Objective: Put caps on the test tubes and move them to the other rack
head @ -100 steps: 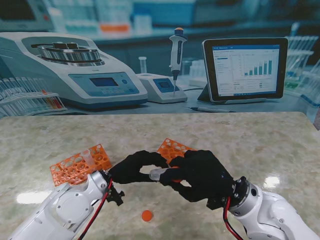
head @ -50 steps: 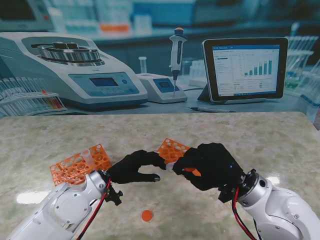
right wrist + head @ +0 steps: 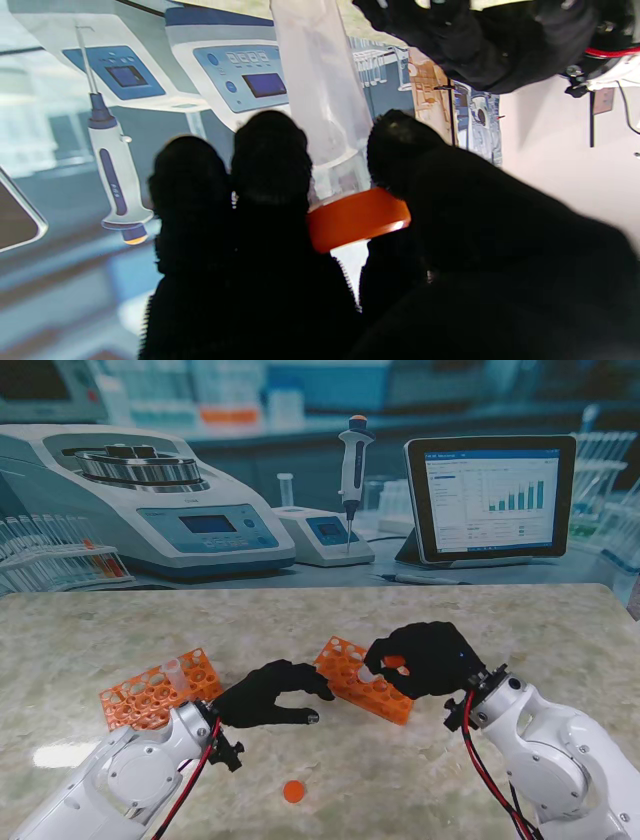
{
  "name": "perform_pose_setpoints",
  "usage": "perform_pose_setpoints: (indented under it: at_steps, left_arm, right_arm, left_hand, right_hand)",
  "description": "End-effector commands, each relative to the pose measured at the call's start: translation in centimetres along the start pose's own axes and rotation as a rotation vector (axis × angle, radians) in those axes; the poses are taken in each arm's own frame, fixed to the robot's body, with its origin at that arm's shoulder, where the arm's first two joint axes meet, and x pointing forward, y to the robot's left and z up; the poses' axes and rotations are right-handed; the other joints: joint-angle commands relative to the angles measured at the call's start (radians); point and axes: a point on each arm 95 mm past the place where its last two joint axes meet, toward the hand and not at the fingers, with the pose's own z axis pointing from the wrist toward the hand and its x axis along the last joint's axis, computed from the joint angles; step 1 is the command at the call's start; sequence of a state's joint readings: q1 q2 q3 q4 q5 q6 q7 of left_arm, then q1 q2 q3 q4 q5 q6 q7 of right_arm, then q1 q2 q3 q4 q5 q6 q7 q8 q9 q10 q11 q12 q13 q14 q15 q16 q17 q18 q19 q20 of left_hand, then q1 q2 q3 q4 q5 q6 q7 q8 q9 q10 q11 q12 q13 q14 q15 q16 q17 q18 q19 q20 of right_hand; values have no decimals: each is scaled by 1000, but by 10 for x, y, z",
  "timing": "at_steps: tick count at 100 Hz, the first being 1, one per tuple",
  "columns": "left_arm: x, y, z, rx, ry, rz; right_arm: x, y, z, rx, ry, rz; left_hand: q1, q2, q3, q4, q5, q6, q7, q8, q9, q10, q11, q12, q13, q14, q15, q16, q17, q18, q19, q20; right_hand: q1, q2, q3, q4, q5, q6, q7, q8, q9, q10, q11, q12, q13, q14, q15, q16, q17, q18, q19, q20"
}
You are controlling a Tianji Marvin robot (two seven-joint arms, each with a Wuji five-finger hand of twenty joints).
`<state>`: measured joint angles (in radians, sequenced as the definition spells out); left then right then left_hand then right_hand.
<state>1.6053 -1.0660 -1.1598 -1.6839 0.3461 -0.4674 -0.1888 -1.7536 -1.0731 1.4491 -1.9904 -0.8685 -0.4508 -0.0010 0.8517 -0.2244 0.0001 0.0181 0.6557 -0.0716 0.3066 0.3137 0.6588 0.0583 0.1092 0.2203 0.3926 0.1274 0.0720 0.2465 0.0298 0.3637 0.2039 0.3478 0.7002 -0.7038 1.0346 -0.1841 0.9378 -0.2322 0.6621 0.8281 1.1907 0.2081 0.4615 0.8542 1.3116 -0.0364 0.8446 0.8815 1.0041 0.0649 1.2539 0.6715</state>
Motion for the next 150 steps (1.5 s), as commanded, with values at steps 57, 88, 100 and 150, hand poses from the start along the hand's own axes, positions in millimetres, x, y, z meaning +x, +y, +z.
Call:
perform_pose_setpoints:
  at_steps: [57,88,100,150]
  left_arm:
    - [1,0,0,-15,0,8]
    - [0,0,0,-17,-3,9]
    - [0,0,-1,-16,-4,11]
    - [-1,-1,-2,-19,-9,15]
  right_arm:
    - [-58,-37,20,121,-178,41]
    - [-71,-51,40,171,-204,60]
    - [-77,-56,48,196,-212,58]
    - [-95,-82,68,264,-257,92]
  left_hand:
    - [12,25,-7,-31,22,-18,0,1,-16,-11,-15,-21,-33,-14,-13,-18,-15,-13,-62,-34]
    - [14,25,-7,-31,24,-18,2,2,-17,-12,-16,-21,-37,-13,-15,-19,-16,-16,-66,-34]
    - [14,26,-7,-31,25,-19,2,2,-17,-12,-16,-21,-36,-13,-14,-19,-17,-15,-69,-34]
    - [14,27,-7,-31,26,-19,4,3,-16,-11,-15,-20,-36,-12,-14,-19,-17,-15,-71,-32]
  right_hand:
    - [145,109,219,124,72,-21,66,35,114,-271,100,18,-5,-14,50,1,5,6,31,33]
    - [147,107,220,122,71,-22,66,35,113,-272,100,17,-5,-10,48,1,2,10,29,37]
    - [147,108,219,122,72,-23,67,36,113,-271,100,16,-5,-10,47,0,2,12,29,38]
    - [151,105,218,117,73,-21,69,36,111,-267,101,16,-6,-5,45,0,-3,17,26,42]
